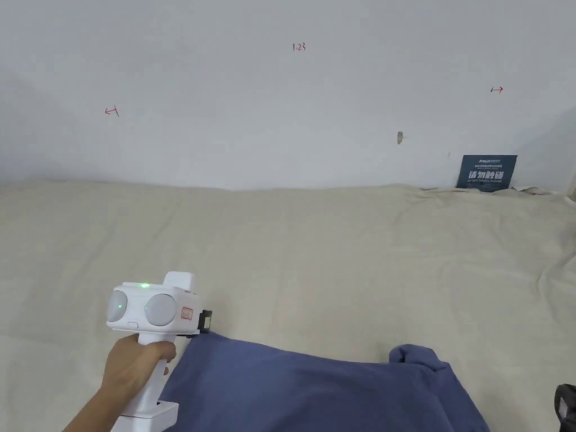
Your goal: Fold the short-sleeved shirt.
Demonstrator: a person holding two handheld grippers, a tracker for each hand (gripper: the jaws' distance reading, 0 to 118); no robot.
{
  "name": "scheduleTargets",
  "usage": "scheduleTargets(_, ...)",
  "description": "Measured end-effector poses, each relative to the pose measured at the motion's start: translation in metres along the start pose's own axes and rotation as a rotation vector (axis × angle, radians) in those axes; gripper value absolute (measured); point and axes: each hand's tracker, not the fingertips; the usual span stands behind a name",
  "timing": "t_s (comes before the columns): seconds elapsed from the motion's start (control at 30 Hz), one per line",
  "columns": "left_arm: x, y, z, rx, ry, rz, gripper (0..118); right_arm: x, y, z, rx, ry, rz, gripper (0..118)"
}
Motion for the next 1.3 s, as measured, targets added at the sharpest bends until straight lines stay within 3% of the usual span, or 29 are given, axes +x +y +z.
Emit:
scheduleTargets(0.03,-0.002,0.004,-0.012,-0.007,0.0,0.005,31,0.0,-0.001,-0.004,-0.007,-0.005,0.002,0)
scheduleTargets(0.1,-0.006,0.008,-0.034,-0.045,0.027,0.003,86,-0.001,-0.004,-0.012,-0.026,-0.012,0.008,0)
scheduleTargets(0.23,-0.012,0.008,-0.069,-0.142,0.058,0.008,105,0.002,-0.009,-0.025,-0.06,-0.023,0.012,0)
scheduleTargets(0.37,-0.014,0.004,-0.089,-0.167,0.076,0.016,104,0.003,-0.013,-0.031,-0.083,-0.033,0.019,0)
scheduleTargets(0.57,-0.007,0.002,-0.094,-0.199,0.075,0.031,80,0.003,-0.017,-0.033,-0.117,-0.036,0.025,0)
scheduleTargets(0.6,-0.007,0.003,-0.092,-0.197,0.068,0.028,72,0.004,-0.017,-0.033,-0.121,-0.036,0.026,0)
scheduleTargets(0.7,-0.001,0.004,-0.08,-0.182,0.057,0.002,19,0.002,-0.014,-0.036,-0.127,-0.024,0.019,0)
scheduleTargets(0.73,0.0,0.003,-0.078,-0.186,0.04,-0.014,7,0.004,-0.012,-0.039,-0.132,-0.016,0.016,0)
scheduleTargets(0.87,0.004,-0.004,-0.055,-0.162,0.0,0.003,1,0.005,-0.003,-0.053,-0.142,0.024,-0.022,0)
scheduleTargets(1.2,-0.003,-0.021,0.065,0.041,-0.077,-0.024,1,0.0,0.021,-0.158,-0.288,0.125,0.026,2)
scheduleTargets(1.23,-0.005,-0.023,0.071,0.046,-0.075,-0.027,1,-0.001,0.02,-0.172,-0.324,0.137,0.01,7)
scheduleTargets(1.27,-0.007,-0.026,0.076,0.048,-0.074,-0.028,1,-0.002,0.018,-0.185,-0.351,0.132,0.006,20)
scheduleTargets(1.3,-0.008,-0.028,0.079,0.048,-0.07,-0.028,1,-0.002,0.017,-0.196,-0.379,0.145,-0.001,49)
